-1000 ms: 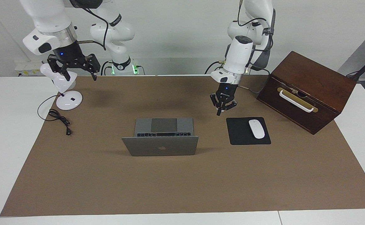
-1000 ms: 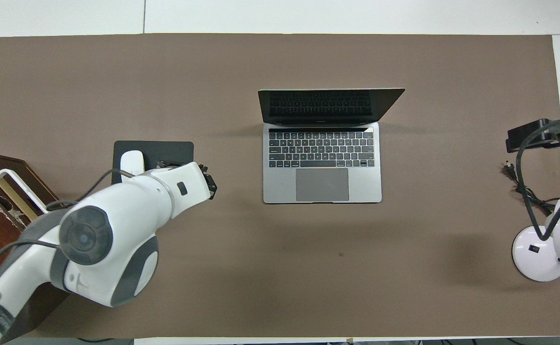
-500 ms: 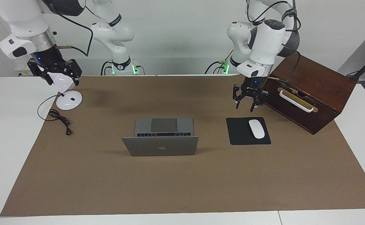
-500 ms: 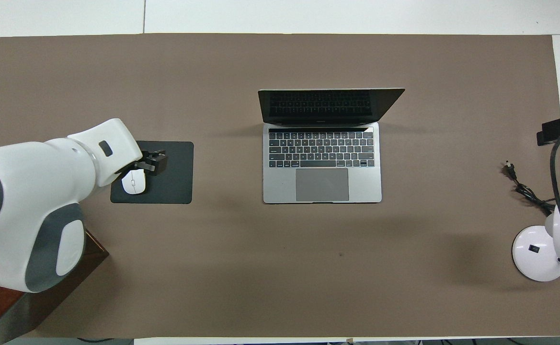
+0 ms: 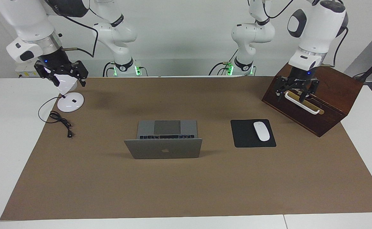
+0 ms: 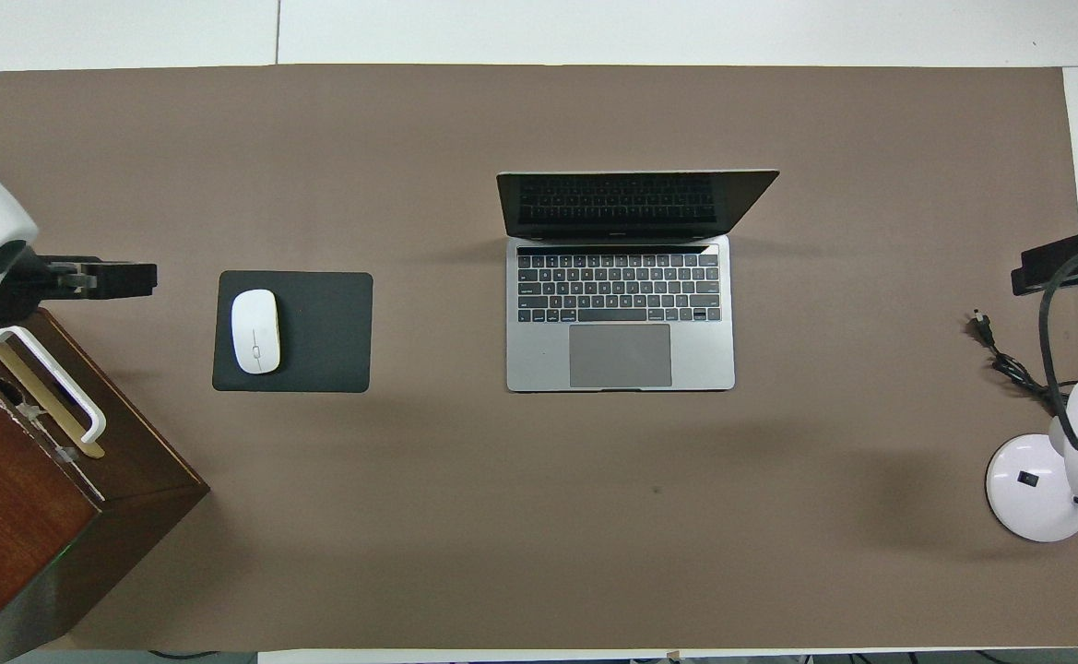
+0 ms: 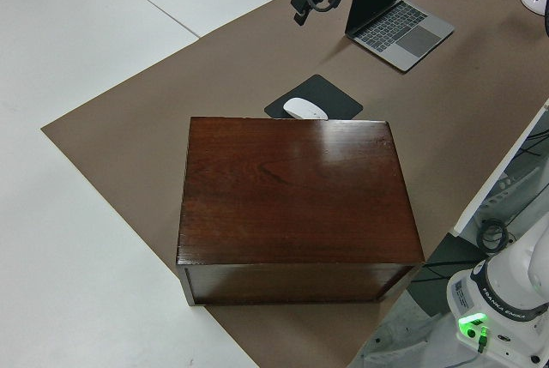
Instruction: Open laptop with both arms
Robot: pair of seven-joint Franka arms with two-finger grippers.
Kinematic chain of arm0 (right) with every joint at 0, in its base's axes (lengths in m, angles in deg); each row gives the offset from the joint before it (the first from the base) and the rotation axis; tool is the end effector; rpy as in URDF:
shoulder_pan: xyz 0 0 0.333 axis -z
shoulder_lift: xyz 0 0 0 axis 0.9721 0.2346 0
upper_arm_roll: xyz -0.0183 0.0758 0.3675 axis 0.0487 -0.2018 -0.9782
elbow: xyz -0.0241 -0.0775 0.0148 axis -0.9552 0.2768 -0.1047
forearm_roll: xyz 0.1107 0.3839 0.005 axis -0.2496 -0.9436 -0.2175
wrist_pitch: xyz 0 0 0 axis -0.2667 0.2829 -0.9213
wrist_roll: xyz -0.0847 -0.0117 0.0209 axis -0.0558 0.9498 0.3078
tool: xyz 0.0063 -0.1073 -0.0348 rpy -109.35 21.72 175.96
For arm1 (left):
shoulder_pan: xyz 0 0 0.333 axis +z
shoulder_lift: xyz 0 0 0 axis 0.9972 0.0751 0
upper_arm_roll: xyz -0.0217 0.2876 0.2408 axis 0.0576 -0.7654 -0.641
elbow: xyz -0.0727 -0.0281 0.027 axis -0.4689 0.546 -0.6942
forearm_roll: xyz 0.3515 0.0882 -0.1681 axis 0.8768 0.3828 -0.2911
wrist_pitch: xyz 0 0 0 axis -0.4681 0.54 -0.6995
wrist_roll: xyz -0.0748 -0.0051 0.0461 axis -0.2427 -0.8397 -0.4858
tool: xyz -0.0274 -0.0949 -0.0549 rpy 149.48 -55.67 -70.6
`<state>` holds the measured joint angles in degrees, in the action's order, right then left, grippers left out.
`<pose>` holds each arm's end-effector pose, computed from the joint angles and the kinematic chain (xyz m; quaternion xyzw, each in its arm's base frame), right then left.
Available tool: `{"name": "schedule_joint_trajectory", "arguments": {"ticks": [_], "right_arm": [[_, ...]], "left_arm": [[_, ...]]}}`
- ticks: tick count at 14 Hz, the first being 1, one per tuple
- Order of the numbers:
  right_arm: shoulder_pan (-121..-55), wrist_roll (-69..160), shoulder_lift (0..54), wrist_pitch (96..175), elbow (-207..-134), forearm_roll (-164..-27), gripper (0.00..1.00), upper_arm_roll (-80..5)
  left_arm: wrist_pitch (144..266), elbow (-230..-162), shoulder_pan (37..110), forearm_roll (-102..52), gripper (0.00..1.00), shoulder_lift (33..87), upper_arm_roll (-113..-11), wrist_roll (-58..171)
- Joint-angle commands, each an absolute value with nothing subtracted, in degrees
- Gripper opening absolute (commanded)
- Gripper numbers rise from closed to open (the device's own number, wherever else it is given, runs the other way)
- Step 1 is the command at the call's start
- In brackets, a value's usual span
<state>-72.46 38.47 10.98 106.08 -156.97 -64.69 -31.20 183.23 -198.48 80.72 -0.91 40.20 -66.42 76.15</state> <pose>0.5502 -0.0290 0.6846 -0.9998 0.0168 0.0108 0.0014 0.5287 -0.0308 0.6312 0.9901 -0.0580 0.1271 0.0132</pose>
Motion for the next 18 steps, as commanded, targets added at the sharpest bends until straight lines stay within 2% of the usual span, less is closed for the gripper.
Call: {"name": "schedule_joint_trajectory", "arguments": {"ticks": [1, 7, 18], "right_arm": [[-71.7, 37.4, 9.5, 105.8, -158.5, -66.5, 1.00, -31.3], [-71.9, 37.5, 9.5, 106.6, -158.6, -66.4, 1.00, -31.3], [-72.0, 37.2, 9.5, 106.6, -158.6, -66.4, 1.00, -31.4]], "left_arm": [[174.9, -190.1, 83.3, -0.9, 1.00, 43.6, -65.7, 76.2], [158.4, -172.7, 84.3, -2.3, 1.00, 51.0, -65.9, 75.4], [155.5, -174.1, 84.3, -1.5, 1.00, 50.7, -66.2, 75.3]]}}
